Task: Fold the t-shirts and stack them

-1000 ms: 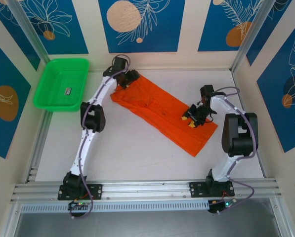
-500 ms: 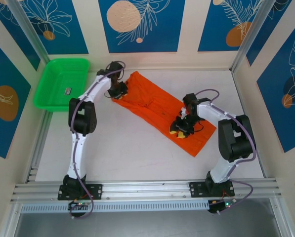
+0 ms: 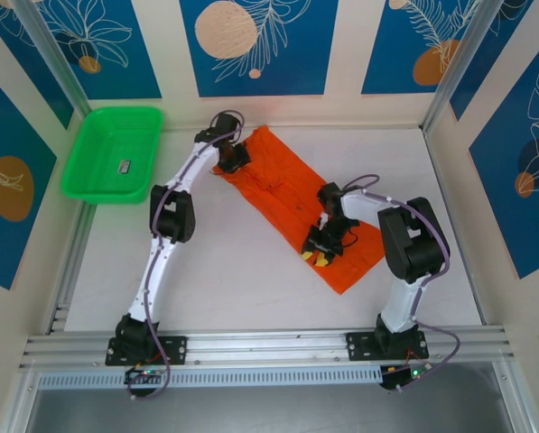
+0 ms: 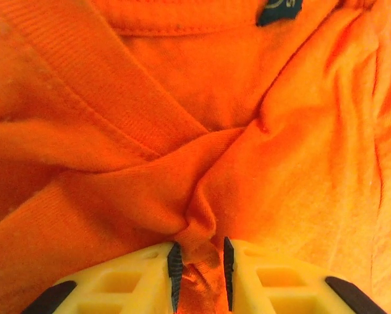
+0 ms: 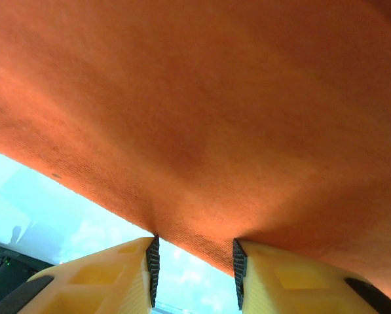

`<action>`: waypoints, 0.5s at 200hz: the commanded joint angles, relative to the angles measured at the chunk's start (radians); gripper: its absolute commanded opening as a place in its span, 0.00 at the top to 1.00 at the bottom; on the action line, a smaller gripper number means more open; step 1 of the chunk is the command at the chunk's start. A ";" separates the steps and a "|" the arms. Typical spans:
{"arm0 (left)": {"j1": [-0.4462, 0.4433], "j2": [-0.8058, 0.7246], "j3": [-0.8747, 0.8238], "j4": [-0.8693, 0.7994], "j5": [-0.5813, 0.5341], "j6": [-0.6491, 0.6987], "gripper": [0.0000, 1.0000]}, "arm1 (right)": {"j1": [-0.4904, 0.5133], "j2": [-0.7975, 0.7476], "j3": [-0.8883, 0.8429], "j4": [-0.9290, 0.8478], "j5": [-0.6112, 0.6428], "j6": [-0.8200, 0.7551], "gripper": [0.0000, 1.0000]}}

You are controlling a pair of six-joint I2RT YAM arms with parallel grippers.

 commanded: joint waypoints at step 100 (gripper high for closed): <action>-0.029 0.165 0.144 0.424 -0.061 -0.058 0.63 | 0.340 0.348 0.422 0.185 -0.112 0.445 0.61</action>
